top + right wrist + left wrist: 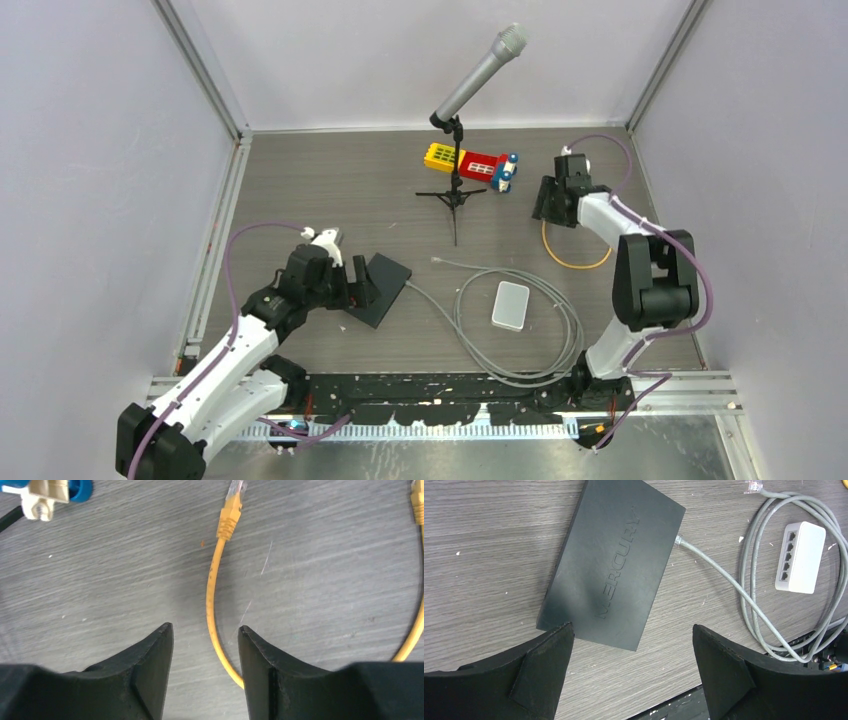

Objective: Insert the plug into the switch port
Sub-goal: Pick up the switch port at the center of the board.

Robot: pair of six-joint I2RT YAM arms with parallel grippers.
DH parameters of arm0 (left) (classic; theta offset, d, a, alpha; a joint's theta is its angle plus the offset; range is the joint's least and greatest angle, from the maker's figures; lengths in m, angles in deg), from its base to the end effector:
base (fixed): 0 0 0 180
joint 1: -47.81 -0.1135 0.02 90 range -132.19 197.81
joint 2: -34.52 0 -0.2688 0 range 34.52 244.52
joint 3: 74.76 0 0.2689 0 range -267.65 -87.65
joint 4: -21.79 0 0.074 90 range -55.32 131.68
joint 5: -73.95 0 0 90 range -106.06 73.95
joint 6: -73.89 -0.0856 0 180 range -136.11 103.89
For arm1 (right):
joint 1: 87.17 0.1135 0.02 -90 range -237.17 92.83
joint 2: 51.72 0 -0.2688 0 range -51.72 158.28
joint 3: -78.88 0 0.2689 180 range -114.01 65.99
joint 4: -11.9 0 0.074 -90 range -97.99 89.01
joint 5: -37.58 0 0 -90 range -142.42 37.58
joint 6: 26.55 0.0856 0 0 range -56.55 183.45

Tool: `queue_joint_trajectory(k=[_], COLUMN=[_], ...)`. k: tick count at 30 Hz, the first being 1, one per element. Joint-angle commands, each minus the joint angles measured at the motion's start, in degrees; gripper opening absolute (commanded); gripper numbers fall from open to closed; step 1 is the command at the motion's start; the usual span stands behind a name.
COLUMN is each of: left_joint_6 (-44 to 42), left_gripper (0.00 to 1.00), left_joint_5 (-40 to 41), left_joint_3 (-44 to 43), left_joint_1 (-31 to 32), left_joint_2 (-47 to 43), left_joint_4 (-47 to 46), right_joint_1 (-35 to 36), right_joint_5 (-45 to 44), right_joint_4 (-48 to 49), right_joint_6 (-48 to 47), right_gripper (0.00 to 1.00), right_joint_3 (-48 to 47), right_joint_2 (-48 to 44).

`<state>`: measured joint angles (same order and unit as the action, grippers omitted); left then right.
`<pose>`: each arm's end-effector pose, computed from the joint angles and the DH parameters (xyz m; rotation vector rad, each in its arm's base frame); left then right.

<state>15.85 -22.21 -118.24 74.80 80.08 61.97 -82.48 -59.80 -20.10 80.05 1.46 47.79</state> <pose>0.1903 -0.1072 0.1887 -0.0468 2.3914 -0.6326 0.4063 0.0223 0.1488 0.3117 2.4840 -0.0088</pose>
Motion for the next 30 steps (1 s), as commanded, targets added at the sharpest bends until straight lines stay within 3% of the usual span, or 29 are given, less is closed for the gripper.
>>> queue_joint_trajectory(k=[1, 2, 6, 15, 23, 30], left_joint_6=[-0.8, -1.1, -1.9, -2.0, -2.1, -2.0], left_gripper=[0.9, 0.89, 0.89, 0.89, 0.89, 0.89], left_joint_5=[-1.2, -2.1, -2.0, -4.4, -5.7, -7.9], left_joint_3=[-0.4, -0.6, -2.0, -3.5, -3.9, -3.7], left_joint_1=[0.0, 0.0, 0.0, 0.0, 0.0, 0.0], left_joint_2=[-0.3, -0.1, 1.5, 5.1, 5.9, 6.7], left_joint_4=[-2.6, -3.3, -3.9, -7.5, -7.9, -7.9], right_joint_1=[0.1, 0.9, 8.6, 20.5, 28.6, 32.2], right_joint_5=[3.2, 3.8, 1.8, -3.0, -13.9, -17.3], right_joint_4=[-3.5, -4.6, -6.2, -5.2, -7.9, -6.1], right_joint_6=[2.3, 3.6, 5.6, 21.6, 28.7, 32.2], right_gripper=[0.68, 0.75, 0.76, 0.77, 0.82, 0.83], right_joint_3=[2.2, 3.2, 10.4, 27.8, 29.6, 28.9], right_joint_2=[-7.3, -8.7, -18.5, -39.2, -40.0, -34.9])
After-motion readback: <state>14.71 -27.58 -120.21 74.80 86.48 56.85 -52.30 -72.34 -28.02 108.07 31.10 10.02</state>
